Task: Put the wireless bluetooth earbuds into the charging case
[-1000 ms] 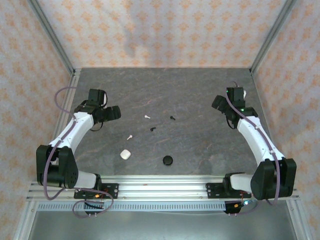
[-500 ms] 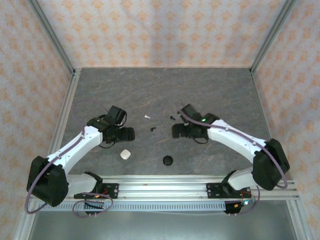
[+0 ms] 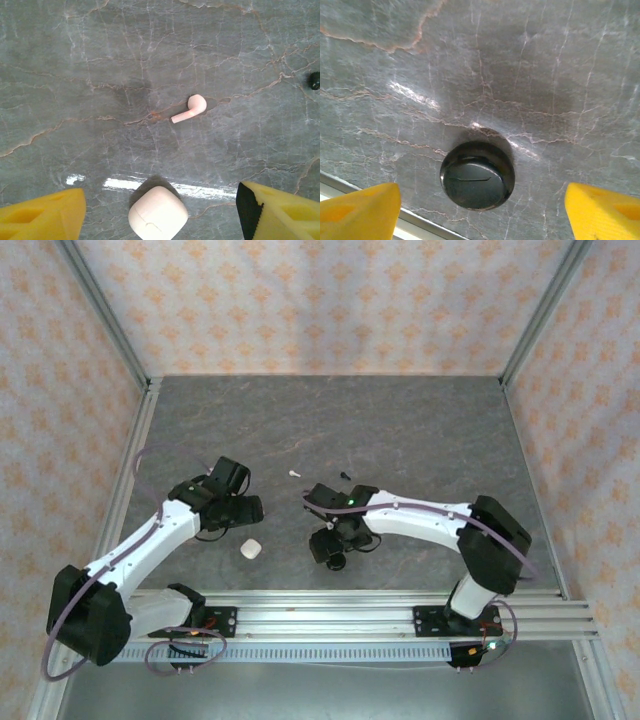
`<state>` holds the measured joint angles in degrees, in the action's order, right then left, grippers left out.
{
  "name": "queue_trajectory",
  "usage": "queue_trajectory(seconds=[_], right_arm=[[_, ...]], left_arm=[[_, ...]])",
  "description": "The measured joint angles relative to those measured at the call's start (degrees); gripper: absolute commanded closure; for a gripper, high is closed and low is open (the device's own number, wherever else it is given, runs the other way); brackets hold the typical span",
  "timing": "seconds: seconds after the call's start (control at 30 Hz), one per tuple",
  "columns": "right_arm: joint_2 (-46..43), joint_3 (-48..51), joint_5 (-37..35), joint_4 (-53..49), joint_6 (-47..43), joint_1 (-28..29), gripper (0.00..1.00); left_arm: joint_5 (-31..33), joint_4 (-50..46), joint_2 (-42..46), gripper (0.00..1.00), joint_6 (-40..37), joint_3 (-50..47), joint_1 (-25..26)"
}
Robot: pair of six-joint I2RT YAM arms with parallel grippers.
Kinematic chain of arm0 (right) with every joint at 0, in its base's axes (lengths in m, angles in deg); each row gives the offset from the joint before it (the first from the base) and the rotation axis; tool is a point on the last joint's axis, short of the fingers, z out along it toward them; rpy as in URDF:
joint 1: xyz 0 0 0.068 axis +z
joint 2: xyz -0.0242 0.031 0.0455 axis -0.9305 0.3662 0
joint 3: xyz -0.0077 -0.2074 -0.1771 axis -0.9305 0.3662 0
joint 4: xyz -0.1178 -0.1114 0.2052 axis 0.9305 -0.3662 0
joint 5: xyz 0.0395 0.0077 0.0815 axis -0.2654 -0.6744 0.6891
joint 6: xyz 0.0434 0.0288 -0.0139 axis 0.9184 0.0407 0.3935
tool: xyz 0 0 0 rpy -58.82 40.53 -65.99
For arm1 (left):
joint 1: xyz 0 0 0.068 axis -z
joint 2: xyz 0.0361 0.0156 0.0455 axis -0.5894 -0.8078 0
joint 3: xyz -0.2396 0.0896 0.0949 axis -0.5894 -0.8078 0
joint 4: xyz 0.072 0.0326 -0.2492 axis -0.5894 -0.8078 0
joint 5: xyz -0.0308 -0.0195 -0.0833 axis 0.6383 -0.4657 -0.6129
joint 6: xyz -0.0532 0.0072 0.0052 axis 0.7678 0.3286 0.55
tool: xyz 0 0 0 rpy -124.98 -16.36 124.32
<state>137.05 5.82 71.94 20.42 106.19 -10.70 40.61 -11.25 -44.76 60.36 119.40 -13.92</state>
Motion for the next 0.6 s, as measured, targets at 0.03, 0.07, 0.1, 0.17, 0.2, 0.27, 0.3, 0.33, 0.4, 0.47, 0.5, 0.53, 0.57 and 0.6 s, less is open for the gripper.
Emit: queue_trajectory(seconds=[0.03, 0.07, 0.1, 0.17, 0.2, 0.27, 0.3, 0.33, 0.4, 0.47, 0.5, 0.53, 0.57, 0.6], right_arm=[[0.92, -0.35, 0.24, -0.24, -0.39, 0.0, 0.2], [1.68, -0.66, 0.46, -0.44, -0.74, 0.0, 0.21], [2.73, -1.09, 0.83, -0.57, -1.16, 0.0, 0.21], [4.63, -2.16, 1.51, -1.11, -1.99, 0.07, 0.22], [5.66, -2.82, 1.73, -1.38, -2.43, 0.11, 0.21], [7.1, -3.58, 1.99, -1.7, -3.1, 0.28, 0.21], [7.52, -3.67, 2.16, -1.79, -3.39, 0.39, 0.21], [7.76, -3.67, 2.27, -2.01, -3.54, 0.5, 0.21], [8.13, -3.67, 2.6, -2.38, -4.0, 0.63, 0.22], [8.41, -3.67, 2.86, -2.43, -4.39, 0.63, 0.22], [8.72, -3.67, 3.04, -2.43, -4.57, 0.63, 0.24], [9.03, -3.67, 3.15, -2.43, -4.76, 0.63, 0.24], [9.49, -3.67, 3.23, -2.43, -4.85, 0.63, 0.26], [9.9, -3.65, 3.3, -2.4, -4.96, 0.63, 0.28]], left_arm=[[0.33, -0.07, 0.7, 0.22, 0.42, -0.55, 0.24], [0.66, -0.09, 1.31, 0.22, 0.81, -0.94, 0.33], [1.09, -0.26, 1.99, 0.22, 1.4, -1.33, 0.46], [1.73, -0.39, 3.13, 0.22, 2.21, -1.92, 0.7], [1.92, -0.52, 3.61, 0.22, 2.67, -2.12, 0.7], [2.47, -0.83, 4.42, 0.22, 3.39, -2.45, 0.7], [2.78, -1.01, 4.81, 0.22, 3.72, -2.58, 0.72], [2.89, -1.29, 5.14, 0.22, 4.02, -2.69, 0.76], [3.08, -1.57, 5.81, 0.22, 4.68, -2.89, 1.11], [3.23, -1.79, 6.25, 0.22, 4.94, -2.99, 1.46], [3.23, -1.88, 6.34, 0.22, 5.09, -2.99, 1.46], [3.26, -1.95, 6.34, 0.22, 5.25, -2.99, 1.46], [3.28, -1.95, 6.34, 0.22, 5.33, -2.99, 1.46], [3.28, -1.95, 6.34, 0.22, 5.53, -2.99, 1.46]])
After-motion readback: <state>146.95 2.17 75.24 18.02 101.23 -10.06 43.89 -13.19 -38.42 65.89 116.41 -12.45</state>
